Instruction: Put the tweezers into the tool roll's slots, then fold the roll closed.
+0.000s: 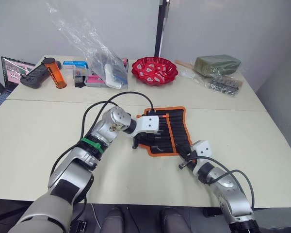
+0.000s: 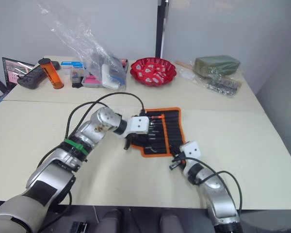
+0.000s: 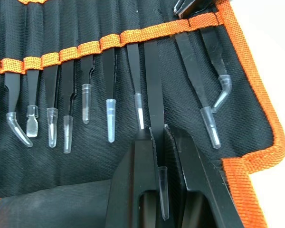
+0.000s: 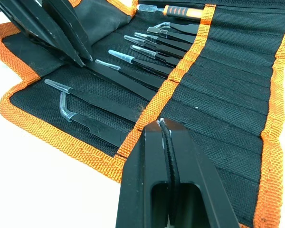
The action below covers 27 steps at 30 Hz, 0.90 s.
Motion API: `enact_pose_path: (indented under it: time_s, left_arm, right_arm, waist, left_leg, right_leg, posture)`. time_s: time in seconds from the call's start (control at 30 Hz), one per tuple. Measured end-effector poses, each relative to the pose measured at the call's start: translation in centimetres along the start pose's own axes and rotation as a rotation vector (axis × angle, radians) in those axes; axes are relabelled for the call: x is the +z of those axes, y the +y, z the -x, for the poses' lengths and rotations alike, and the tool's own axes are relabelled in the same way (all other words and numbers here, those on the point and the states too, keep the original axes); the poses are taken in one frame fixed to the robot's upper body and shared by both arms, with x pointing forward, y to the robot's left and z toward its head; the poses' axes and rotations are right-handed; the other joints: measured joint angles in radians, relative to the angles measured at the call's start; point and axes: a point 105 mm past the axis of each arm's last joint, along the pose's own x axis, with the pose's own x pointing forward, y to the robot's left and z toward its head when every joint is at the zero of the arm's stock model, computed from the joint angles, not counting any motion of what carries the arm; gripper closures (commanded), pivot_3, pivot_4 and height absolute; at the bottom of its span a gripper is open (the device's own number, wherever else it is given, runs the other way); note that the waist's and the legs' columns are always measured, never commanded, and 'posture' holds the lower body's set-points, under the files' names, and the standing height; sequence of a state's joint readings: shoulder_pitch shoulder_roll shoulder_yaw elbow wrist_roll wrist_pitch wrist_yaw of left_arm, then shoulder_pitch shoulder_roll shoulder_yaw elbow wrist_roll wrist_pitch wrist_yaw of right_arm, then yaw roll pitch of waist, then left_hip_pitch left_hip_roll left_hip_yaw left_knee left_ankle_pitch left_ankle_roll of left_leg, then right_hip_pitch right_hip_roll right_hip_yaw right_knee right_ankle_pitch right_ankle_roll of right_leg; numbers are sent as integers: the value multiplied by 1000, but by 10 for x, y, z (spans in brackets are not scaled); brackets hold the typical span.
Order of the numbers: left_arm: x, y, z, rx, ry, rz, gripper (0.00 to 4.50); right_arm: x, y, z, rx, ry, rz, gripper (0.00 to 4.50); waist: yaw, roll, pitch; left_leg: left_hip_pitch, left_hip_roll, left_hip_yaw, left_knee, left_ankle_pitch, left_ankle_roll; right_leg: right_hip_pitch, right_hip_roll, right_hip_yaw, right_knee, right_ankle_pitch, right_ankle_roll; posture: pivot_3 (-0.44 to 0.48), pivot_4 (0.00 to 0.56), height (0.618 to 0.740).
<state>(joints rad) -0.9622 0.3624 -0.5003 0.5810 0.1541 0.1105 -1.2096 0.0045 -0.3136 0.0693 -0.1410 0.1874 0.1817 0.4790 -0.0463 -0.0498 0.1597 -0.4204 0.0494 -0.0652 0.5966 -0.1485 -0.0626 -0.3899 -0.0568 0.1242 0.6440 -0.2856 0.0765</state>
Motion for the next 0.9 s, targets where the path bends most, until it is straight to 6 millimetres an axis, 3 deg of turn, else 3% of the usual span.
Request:
enact_pose_path:
  time_s: [0.37, 0.9]
  left_arm:
    - [4, 0, -6, -8, -19, 9, 4475]
    - [33, 3, -44, -24, -45, -43, 4475]
  right_arm:
    - [2, 0, -2, 2, -4, 9, 4500]
    - [0, 0, -2, 3, 11, 20, 4500]
  waist:
    - [1, 0, 0]
    - [2, 0, 0]
  left_leg:
    - [0, 0, 0, 1, 0, 0]
    - [0, 0, -1, 4, 0, 0]
  right_leg:
    - [0, 0, 0, 1, 0, 0]
    - [1, 0, 0, 2, 0, 1]
  posture:
    - [0, 150, 740]
    - [0, 150, 740]
